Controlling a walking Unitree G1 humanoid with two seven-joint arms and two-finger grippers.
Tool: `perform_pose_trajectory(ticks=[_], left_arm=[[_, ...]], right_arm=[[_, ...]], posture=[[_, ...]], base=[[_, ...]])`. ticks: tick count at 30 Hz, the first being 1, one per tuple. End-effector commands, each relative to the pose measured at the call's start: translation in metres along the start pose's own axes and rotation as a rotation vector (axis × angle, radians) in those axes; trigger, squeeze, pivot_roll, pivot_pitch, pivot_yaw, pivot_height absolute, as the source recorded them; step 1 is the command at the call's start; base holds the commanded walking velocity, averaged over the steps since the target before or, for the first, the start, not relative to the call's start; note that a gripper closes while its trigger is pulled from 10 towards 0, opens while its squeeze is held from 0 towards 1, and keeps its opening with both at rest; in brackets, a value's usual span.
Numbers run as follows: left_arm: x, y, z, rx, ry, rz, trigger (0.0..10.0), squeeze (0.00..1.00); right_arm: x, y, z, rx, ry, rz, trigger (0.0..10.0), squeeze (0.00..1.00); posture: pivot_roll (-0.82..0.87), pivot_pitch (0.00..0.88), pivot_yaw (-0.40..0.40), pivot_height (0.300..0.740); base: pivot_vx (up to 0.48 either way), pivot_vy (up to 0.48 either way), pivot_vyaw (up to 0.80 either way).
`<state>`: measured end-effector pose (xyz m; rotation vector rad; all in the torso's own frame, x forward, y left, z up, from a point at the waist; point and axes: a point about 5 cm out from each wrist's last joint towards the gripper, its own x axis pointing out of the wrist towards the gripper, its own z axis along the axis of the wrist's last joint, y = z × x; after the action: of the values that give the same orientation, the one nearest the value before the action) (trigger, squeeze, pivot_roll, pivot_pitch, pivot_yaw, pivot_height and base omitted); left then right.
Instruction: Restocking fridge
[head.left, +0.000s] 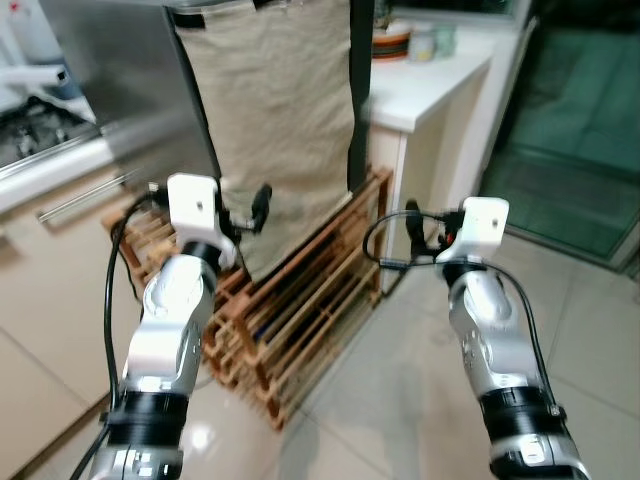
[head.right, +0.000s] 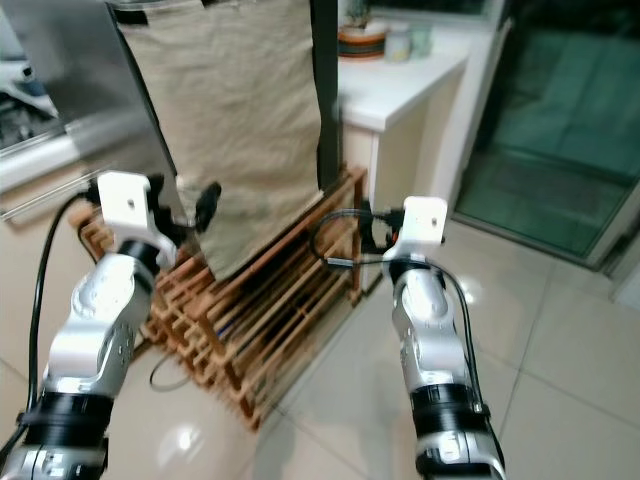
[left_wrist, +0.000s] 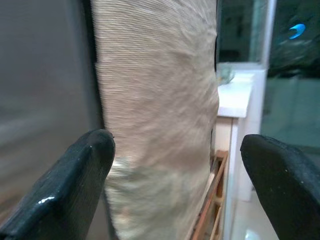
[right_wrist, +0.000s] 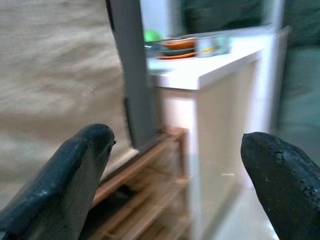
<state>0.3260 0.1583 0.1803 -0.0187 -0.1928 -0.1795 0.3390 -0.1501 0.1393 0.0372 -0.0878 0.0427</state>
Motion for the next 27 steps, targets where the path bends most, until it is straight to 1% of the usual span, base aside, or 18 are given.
perform_pose_trajectory(ticks=[1,4,7,11,13,18,19,22,27], left_arm=[[-0.003,0.007,-0.004,-0.002,0.029,0.025,10.0,0.0],[-0.003,0.006,-0.006,-0.004,0.036,0.024,10.0,0.0],[-0.002,0.005,-0.008,-0.016,0.042,0.021,10.0,0.0],[0.0,0.0,-0.012,-0.035,0.071,-0.001,10.0,0.0],[-0.002,-0.002,-0.016,-0.066,0.093,-0.008,10.0,0.0],[-0.003,-0.006,-0.025,-0.064,0.124,-0.004,10.0,0.0],[-0.002,-0.013,-0.024,-0.047,0.115,-0.023,10.0,0.0],[0.0,-0.021,-0.018,-0.023,0.085,-0.041,10.0,0.0],[0.004,-0.023,-0.014,-0.028,0.065,-0.043,10.0,0.0]], right_arm=[[-0.001,0.006,-0.003,-0.071,0.028,-0.008,10.0,0.0],[-0.002,0.004,-0.006,-0.113,0.05,-0.019,10.0,0.0],[-0.002,0.003,-0.007,-0.119,0.063,-0.016,10.0,0.0],[-0.002,0.003,-0.01,-0.186,0.107,0.002,10.0,0.0],[-0.003,0.003,-0.009,-0.19,0.104,0.001,10.0,0.0],[-0.006,0.0,-0.009,-0.185,0.117,0.004,10.0,0.0],[-0.005,-0.002,-0.009,-0.188,0.12,0.007,10.0,0.0],[-0.003,0.0,-0.007,-0.193,0.119,0.016,10.0,0.0],[-0.001,0.003,-0.007,-0.19,0.121,0.02,10.0,0.0]], posture=[[-0.12,0.0,0.075,0.74],[-0.12,0.0,0.074,0.74],[-0.12,0.0,0.073,0.74],[-0.13,0.0,0.061,0.74],[-0.14,0.0,0.052,0.74],[-0.15,0.0,0.026,0.74],[-0.15,0.0,0.022,0.74],[-0.15,0.0,0.02,0.74],[-0.15,0.0,0.026,0.74]], base=[[0.0,0.48,-0.78],[0.0,0.48,-0.78],[0.0,0.48,-0.78],[0.0,0.48,-0.75],[0.0,0.0,0.0],[0.0,0.0,0.0],[0.0,0.0,0.0],[0.0,0.0,0.0],[0.412,0.0,0.0]])
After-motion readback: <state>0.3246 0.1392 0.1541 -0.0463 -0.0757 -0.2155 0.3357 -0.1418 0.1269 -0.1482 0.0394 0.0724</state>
